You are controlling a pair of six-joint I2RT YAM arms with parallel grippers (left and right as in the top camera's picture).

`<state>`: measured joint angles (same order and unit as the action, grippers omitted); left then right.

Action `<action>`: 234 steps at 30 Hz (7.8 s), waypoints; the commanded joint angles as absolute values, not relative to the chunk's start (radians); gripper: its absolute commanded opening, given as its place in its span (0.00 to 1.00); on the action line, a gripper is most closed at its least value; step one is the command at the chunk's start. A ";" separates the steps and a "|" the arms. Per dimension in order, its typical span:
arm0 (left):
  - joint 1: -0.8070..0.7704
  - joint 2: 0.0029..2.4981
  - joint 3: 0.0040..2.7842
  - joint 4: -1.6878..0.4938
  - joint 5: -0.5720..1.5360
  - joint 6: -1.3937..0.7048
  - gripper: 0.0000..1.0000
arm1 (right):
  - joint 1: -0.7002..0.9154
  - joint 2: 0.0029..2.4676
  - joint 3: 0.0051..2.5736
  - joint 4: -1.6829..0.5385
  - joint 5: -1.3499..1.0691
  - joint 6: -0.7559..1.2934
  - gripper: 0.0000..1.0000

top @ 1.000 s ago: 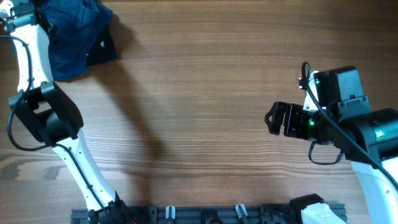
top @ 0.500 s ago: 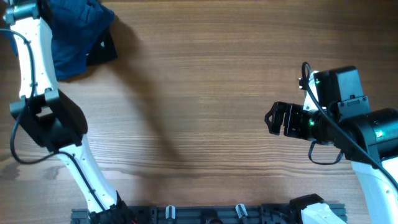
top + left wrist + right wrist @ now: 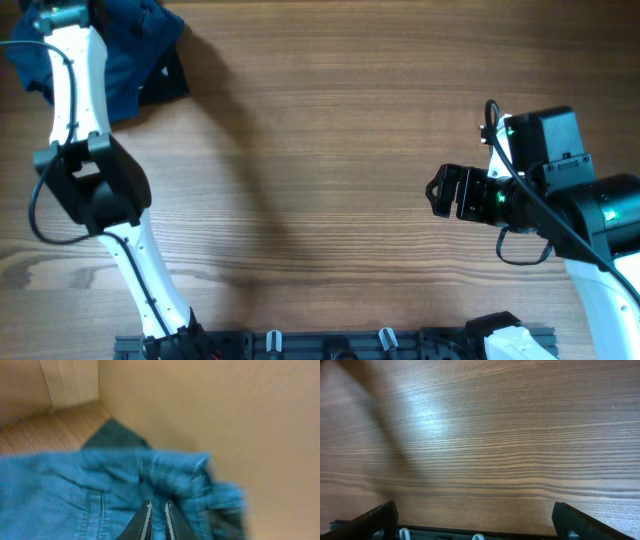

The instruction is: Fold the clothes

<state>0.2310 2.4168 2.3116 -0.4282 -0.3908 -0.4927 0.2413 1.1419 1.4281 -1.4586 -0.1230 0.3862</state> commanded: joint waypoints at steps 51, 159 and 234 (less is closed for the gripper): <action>0.110 2.437 2.308 -0.575 -0.405 -0.429 0.10 | 0.241 1.141 1.439 -1.529 -0.157 0.392 1.00; 0.266 0.545 2.091 -1.684 0.567 -0.216 1.00 | 0.241 0.413 1.439 -1.507 -0.010 0.451 1.00; 0.266 0.545 2.091 -1.684 0.567 -0.216 1.00 | -0.044 0.004 0.210 -0.109 -0.290 0.157 1.00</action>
